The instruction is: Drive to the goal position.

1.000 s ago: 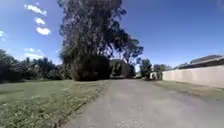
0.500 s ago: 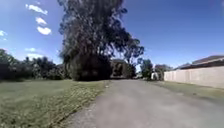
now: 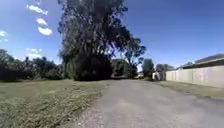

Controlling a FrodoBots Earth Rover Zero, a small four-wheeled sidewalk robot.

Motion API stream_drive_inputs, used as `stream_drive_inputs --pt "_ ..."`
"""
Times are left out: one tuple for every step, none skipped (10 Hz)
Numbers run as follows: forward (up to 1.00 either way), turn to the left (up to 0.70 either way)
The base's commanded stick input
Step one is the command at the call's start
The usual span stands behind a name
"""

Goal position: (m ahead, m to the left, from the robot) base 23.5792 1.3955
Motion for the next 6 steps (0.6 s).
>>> stream_drive_inputs --pt "1.0 0.0" --pt "1.0 0.0" --pt "1.0 0.0" --pt "1.0 0.0" --pt "1.0 0.0" --pt "1.0 0.0"
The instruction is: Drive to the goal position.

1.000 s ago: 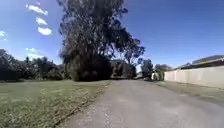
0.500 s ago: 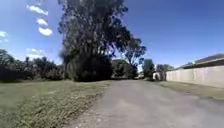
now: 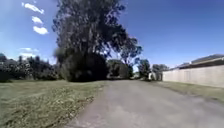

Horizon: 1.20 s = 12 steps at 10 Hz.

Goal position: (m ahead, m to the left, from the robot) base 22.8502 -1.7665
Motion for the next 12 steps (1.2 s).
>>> stream_drive_inputs --pt "1.0 -0.02" --pt "1.0 -0.09" --pt "1.0 -0.16" --pt "1.0 -0.23" --pt "1.0 -0.3" --pt "1.0 -0.37" --pt "1.0 -0.19" --pt "1.0 -0.11" --pt "1.0 -0.03" --pt "1.0 0.0" --pt "1.0 0.0" --pt "1.0 0.0"
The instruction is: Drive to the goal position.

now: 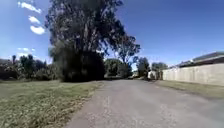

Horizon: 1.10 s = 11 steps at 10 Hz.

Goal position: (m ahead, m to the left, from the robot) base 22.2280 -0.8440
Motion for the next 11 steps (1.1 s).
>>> stream_drive_inputs --pt "1.0 0.0" --pt "1.0 0.0" --pt "1.0 0.0" --pt "1.0 0.0" --pt "1.0 0.0" --pt "1.0 0.0" --pt "1.0 0.0" --pt "1.0 0.0" --pt "1.0 0.0" --pt "1.0 0.0" --pt "1.0 0.0"
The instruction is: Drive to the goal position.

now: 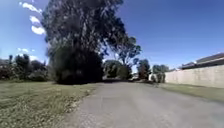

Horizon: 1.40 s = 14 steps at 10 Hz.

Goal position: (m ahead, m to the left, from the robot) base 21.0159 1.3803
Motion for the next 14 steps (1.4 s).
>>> stream_drive_inputs --pt "1.0 0.0" --pt "1.0 0.0" --pt "1.0 0.0" --pt "1.0 0.0" --pt "1.0 0.0" --pt "1.0 0.0" --pt "1.0 0.0" --pt "1.0 0.0" --pt "1.0 0.0" --pt "1.0 0.0" --pt "1.0 0.0" --pt "1.0 0.0" --pt "1.0 0.0" --pt "1.0 0.0"
